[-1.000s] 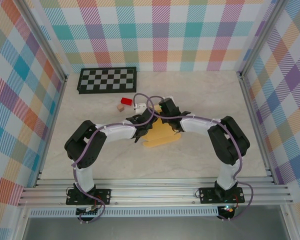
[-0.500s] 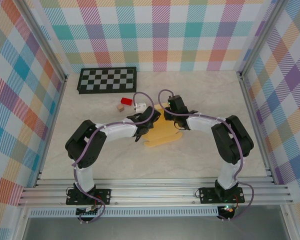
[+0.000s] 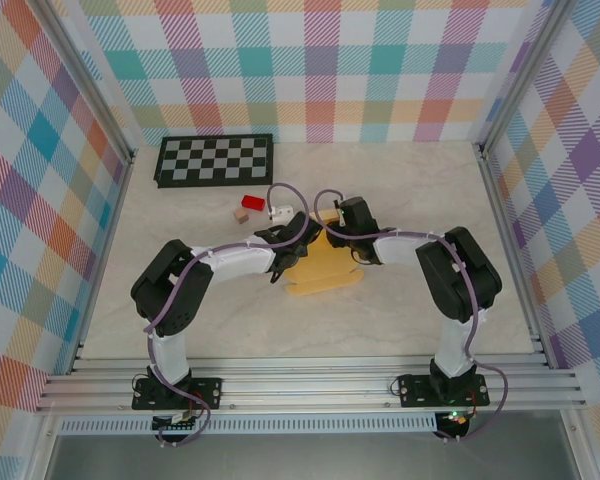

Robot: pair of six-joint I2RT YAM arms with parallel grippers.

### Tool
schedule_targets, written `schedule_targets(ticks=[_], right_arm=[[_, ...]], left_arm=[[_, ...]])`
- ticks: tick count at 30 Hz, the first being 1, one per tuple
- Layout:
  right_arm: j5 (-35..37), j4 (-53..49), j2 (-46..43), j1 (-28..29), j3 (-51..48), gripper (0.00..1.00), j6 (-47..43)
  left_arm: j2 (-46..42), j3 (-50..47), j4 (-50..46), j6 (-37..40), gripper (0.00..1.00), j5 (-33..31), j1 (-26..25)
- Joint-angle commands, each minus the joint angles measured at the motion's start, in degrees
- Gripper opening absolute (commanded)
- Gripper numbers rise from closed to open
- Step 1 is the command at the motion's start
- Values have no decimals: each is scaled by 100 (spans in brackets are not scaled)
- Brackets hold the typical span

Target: Fold the paper box

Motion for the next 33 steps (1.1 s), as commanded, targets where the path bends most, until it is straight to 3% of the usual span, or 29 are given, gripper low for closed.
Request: schedule_targets(ticks=[1, 4, 9, 16, 19, 21, 28, 33], right_arm=[[-71, 96, 124, 15, -7, 25, -49], [484, -134, 107, 15, 36, 0, 193], [2297, -1962, 231, 243, 707, 0, 888], [2710, -2491, 110, 287, 694, 0, 1428], [2558, -2608, 147, 262, 862, 6, 1496], [1948, -2238, 41, 212, 774, 18, 1348], [467, -1434, -545, -43, 356, 38, 1054], [-235, -713, -874, -222, -57, 44, 107]], left_arm=[[17, 104, -378, -132, 1, 355, -86], [-19, 152, -449, -279, 1, 519, -82], [-30, 396, -804, -618, 1, 701, -77], [133, 630, -1073, -669, 2, 525, -72], [189, 651, -1050, -686, 2, 579, -74], [253, 694, -1094, -654, 2, 545, -75], [395, 660, -1158, -574, 2, 429, -53], [403, 629, -1145, -554, 2, 451, -34]])
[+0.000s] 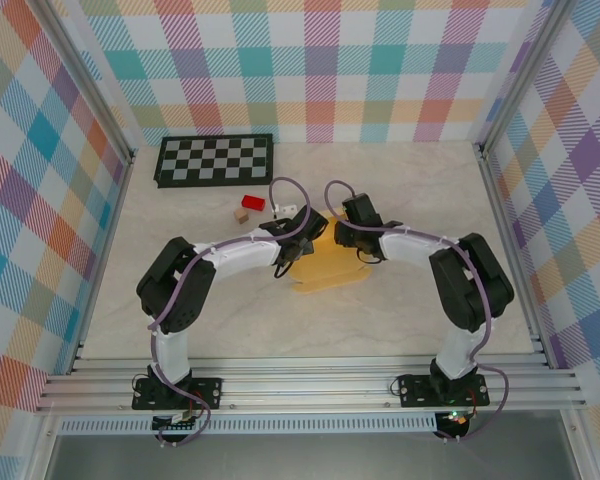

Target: Fold the paper box

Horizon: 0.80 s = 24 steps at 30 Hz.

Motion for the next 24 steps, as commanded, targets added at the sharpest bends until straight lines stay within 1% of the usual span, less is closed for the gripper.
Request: schedule_targets(ticks=[1, 3, 5, 7, 10, 12, 16, 17, 20, 22, 24], right_arm=[[-893, 813, -346, -165, -285, 45, -795], [-1282, 1017, -491, -295, -422, 45, -1107], [-1423, 1116, -611, -370, -494, 45, -1428], [-1321, 1083, -652, -372, -485, 46, -1718], [-1069, 919, -476, -374, -279, 45, -1914], [-915, 868, -309, -374, -157, 45, -1916], [-599, 1177, -183, -365, -219, 41, -1811], [-535, 1258, -164, -365, -231, 38, -1789], [-271, 1185, -49, -282, -77, 24, -1809], [155, 1096, 26, -121, 19, 14, -1890], [804, 1000, 119, 113, 110, 0, -1931]], left_arm=[[187, 16, -398, -49, 2, -19, -6], [187, 18, -409, -19, 2, -8, -2], [178, 13, -420, -18, 2, -5, 16], [167, 6, -421, -21, 2, 7, 16], [160, 14, -408, -26, 2, 17, 18], [166, 35, -425, -21, 2, 33, 19], [173, 77, -450, -27, 2, 68, 17], [177, 85, -448, -25, 2, 85, 15], [182, 106, -478, -68, 2, 145, 15], [178, 152, -522, -108, 2, 165, 15], [177, 229, -597, -169, 2, 185, 16]])
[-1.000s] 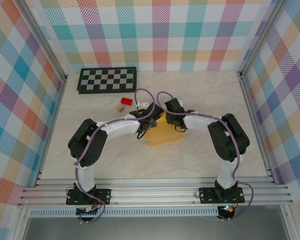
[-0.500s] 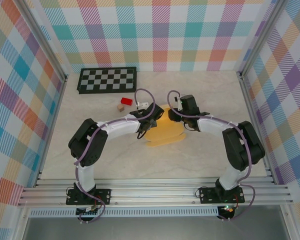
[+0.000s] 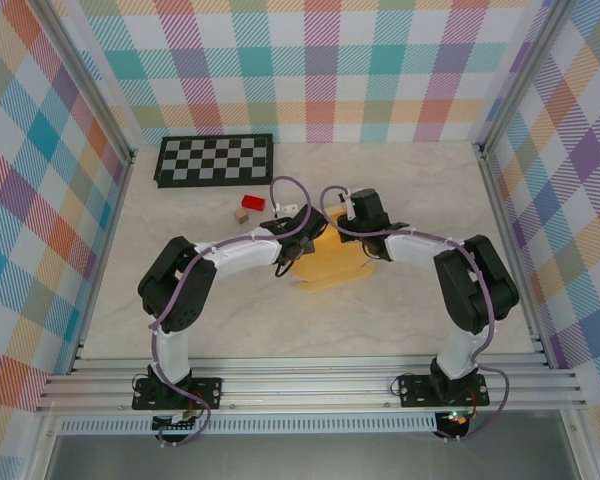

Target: Fold the paper box

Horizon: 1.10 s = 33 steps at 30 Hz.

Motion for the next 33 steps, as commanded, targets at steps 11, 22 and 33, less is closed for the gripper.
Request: schedule_targets(ticks=[11, 22, 33], right_arm=[[3041, -2327, 767, 689, 1155, 0, 2326], [677, -1545, 102, 86, 645, 19, 2784], [-882, -1834, -1134, -797, 89, 45, 1853]], left_arm=[[229, 606, -1014, -666, 2, 165, -33], [252, 448, -1048, -612, 2, -7, 22], [313, 415, -1066, -91, 2, -131, 204]])
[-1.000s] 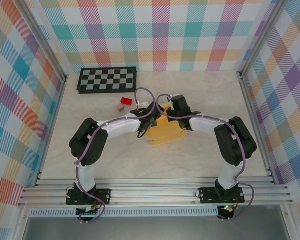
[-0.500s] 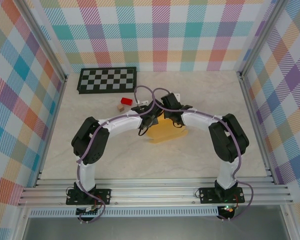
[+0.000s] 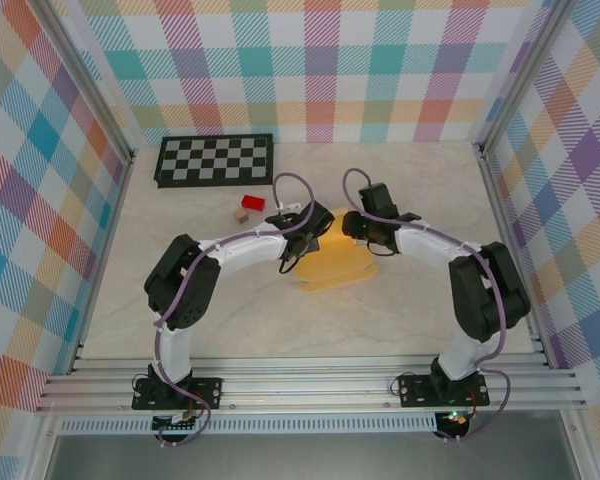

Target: Fold the paper box

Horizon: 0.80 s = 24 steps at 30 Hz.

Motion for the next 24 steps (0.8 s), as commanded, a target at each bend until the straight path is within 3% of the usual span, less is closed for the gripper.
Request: schedule_targets(ticks=[1, 5, 10, 17, 21, 24], right_arm=[[-395, -225, -652, -408, -151, 47, -396], [-1047, -361, -1032, -585, -185, 50, -1006], [-1938, -458, -823, -932, 47, 49, -1661], [-2366, -608, -364, -994, 246, 49, -1565], [-2494, -588, -208, -986, 157, 49, -1229], [-2392, -665, -182, -986, 110, 49, -1058]], left_arm=[[92, -83, -511, 263, 2, -295, 202], [91, -84, -495, 537, 2, -221, 233], [108, -70, -323, 1229, 1, -10, 249], [306, 164, -667, 1846, 2, 388, 362], [484, 447, -1006, 1887, 12, 574, 400], [514, 636, -1141, 1887, 33, 642, 426]])
